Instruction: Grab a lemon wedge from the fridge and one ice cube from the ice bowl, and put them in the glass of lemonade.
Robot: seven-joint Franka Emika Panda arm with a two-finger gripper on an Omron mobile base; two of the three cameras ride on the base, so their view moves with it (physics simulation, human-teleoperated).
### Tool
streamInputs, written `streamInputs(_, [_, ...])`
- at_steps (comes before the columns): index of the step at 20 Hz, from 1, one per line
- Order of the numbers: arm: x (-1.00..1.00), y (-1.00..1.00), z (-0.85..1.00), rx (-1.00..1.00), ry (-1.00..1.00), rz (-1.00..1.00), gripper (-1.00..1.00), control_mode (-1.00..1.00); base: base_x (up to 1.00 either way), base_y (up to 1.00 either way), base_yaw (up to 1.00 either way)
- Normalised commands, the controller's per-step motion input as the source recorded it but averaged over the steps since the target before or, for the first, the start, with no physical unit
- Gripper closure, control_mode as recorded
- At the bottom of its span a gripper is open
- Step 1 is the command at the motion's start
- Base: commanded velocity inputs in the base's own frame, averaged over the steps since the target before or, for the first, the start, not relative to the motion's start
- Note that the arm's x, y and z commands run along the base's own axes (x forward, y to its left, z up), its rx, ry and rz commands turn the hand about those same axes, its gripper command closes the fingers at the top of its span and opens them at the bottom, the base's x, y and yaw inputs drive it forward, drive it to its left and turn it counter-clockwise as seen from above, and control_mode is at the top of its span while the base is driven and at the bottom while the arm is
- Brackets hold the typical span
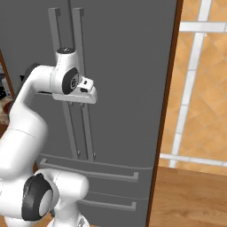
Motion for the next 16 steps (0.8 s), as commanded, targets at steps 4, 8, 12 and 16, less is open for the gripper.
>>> streamInputs(4, [-0.43, 0.0, -0.06, 0.0, 0.0, 0.0, -1.0, -1.0, 0.0, 0.0, 0.0])
streamInputs(8, [-0.89, -0.05, -0.13, 0.0, 0.0, 0.0, -1.0, -1.0, 0.0, 0.0, 0.0])
streamInputs(12, [-0.63, -0.01, -0.09, 0.0, 0.0, 0.0, -1.0, -1.0, 0.0, 0.0, 0.0])
streamInputs(16, [-0.49, 0.0, -0.1, 0.0, 0.0, 0.0, -1.0, -1.0, 0.0, 0.0, 0.0])
